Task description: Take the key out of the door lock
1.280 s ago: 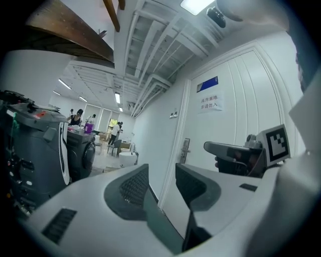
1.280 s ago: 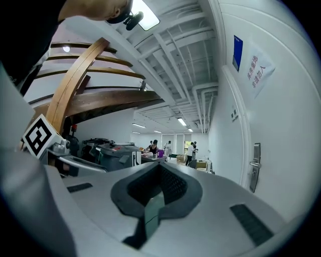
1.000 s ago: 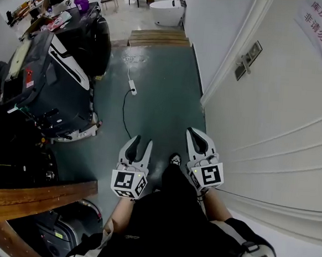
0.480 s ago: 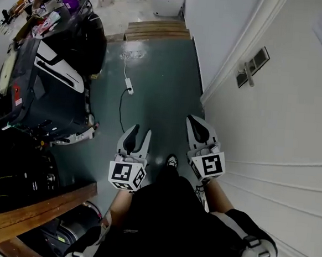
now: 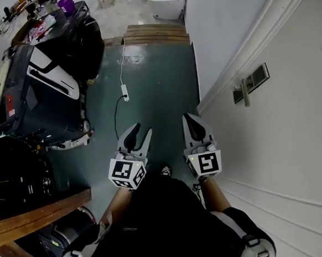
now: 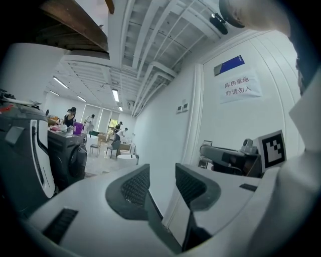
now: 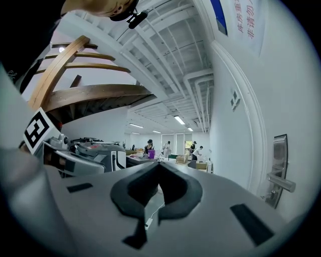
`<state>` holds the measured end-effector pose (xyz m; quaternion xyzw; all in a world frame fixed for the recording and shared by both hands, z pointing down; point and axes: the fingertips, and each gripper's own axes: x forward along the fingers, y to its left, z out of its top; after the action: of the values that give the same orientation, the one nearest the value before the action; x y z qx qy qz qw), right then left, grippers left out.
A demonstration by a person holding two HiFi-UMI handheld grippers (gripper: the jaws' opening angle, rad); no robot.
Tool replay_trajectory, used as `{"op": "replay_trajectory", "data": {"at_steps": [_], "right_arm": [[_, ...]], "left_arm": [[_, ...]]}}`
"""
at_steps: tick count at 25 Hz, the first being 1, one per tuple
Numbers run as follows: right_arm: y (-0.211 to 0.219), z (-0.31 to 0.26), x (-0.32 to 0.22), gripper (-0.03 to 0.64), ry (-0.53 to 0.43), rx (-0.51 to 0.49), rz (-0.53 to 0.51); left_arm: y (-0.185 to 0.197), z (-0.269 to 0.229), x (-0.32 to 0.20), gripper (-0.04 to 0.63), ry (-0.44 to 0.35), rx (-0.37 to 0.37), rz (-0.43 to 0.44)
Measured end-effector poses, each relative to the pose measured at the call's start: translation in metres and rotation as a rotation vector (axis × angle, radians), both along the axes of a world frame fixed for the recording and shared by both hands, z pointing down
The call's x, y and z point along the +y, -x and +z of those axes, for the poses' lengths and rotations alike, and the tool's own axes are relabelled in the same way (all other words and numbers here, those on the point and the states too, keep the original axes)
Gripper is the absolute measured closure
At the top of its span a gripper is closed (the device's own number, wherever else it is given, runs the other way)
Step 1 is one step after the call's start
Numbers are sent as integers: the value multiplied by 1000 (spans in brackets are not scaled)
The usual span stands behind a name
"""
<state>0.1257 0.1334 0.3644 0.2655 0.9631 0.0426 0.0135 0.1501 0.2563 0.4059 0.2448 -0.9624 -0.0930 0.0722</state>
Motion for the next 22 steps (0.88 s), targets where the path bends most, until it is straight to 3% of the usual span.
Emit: {"op": "replay_trajectory", "data": {"at_steps": [9, 16, 22], "right_arm": [[69, 2, 3, 609, -22, -4, -1], [144, -2, 14, 609, -25, -9, 45], [213, -2, 33, 609, -19, 24, 110]], "left_arm": [[72, 1, -3, 443, -4, -20, 10], [163, -7, -1, 443, -16, -43, 97], [236, -7, 23, 442, -20, -3, 163]]}}
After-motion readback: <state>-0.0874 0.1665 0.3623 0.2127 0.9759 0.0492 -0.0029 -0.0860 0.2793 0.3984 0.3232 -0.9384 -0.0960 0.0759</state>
